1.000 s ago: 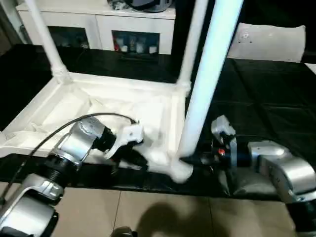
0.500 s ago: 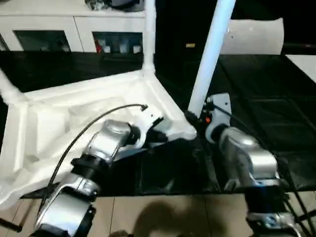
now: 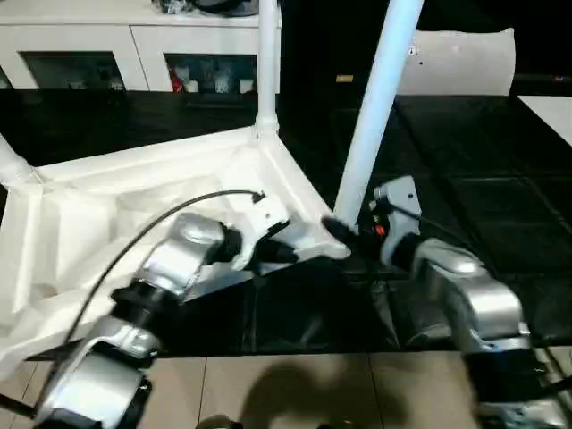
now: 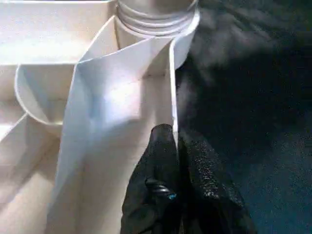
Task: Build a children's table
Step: Rotate leg to tighten
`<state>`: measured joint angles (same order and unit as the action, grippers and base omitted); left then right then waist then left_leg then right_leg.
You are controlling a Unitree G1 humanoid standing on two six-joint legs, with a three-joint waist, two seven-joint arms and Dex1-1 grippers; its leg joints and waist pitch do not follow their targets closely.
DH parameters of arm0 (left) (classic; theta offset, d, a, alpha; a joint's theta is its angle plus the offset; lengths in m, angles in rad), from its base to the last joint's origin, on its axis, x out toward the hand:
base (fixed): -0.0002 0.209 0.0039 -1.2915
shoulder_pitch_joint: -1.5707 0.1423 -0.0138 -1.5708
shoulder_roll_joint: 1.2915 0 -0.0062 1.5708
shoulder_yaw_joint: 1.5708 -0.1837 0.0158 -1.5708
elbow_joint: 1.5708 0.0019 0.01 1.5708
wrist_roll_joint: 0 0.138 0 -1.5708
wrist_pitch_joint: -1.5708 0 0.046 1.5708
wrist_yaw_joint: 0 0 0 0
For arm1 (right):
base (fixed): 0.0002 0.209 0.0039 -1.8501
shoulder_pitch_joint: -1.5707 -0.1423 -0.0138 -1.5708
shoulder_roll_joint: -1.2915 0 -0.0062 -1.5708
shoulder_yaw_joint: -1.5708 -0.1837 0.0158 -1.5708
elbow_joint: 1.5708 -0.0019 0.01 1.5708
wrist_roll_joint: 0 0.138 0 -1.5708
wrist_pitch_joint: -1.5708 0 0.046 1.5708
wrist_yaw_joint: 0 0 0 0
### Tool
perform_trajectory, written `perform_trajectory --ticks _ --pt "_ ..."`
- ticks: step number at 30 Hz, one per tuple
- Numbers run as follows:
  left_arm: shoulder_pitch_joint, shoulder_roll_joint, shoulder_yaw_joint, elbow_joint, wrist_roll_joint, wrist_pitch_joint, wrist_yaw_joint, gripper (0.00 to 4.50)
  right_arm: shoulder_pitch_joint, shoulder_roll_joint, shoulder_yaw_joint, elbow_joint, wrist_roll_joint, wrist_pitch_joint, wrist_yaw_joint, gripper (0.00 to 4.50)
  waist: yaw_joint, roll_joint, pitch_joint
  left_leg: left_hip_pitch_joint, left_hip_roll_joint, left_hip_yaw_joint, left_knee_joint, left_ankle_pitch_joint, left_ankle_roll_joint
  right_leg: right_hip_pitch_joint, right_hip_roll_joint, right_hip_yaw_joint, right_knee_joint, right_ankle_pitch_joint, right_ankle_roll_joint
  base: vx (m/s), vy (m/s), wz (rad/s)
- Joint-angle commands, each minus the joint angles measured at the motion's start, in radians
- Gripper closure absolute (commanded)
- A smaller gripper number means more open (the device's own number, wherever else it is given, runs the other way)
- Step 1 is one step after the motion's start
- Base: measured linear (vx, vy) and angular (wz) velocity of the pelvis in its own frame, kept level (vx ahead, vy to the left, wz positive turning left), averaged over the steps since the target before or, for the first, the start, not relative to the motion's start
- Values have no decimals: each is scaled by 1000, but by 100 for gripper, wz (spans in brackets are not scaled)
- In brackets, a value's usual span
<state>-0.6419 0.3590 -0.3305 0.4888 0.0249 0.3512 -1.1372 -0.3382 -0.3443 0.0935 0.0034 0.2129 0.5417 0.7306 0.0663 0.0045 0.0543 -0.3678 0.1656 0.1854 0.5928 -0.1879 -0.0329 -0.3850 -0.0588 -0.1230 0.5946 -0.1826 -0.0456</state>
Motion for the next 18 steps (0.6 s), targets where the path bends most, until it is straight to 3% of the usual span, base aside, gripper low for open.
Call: perform_trajectory --ticks 1,3,6,10,13,16,18 --pt "-12 15 -29 -54 -28 -72 -110 450 7 -32 43 -28 27 -10 121 29 10 -2 -67 12 77 -35 -58 -130 73 58 -119 79 -81 -245 -117 0 0 0" --pt "-7 31 -41 -63 -37 -80 -152 450 8 -59 51 -32 31 -8 162 5 15 -2 -66 13 81 -35 -60 -135 73 56 -118 79 -81 -257 -122 0 0 0" --pt "-3 89 -99 -62 -24 -139 -270 450 7 -153 91 -44 56 -8 302 5 37 -5 -65 21 89 -34 -62 -143 64 50 -119 82 -79 -266 -127 0 0 0" --pt "-2 116 -127 -75 -31 -175 -368 450 -3 -192 117 -39 86 -23 402 5 52 -4 -64 23 89 -33 -62 -165 53 49 -123 81 -79 -288 -126 0 0 0" --pt "-5 126 -139 -77 -29 -186 -401 450 -10 -198 119 -29 96 -25 433 41 57 -6 -65 23 89 -34 -62 -164 45 48 -125 81 -81 -312 -122 0 0 0" --pt "-14 135 -148 -72 -22 -198 -415 450 -15 -203 124 -28 112 -16 468 48 65 -8 -66 22 89 -34 -62 -160 44 48 -125 80 -79 -312 -119 0 0 0" --pt "-20 140 -153 -66 -19 -211 -424 450 -16 -210 130 -32 123 -9 490 83 68 -8 -66 22 88 -34 -62 -156 44 47 -124 80 -79 -314 -116 0 0 0"
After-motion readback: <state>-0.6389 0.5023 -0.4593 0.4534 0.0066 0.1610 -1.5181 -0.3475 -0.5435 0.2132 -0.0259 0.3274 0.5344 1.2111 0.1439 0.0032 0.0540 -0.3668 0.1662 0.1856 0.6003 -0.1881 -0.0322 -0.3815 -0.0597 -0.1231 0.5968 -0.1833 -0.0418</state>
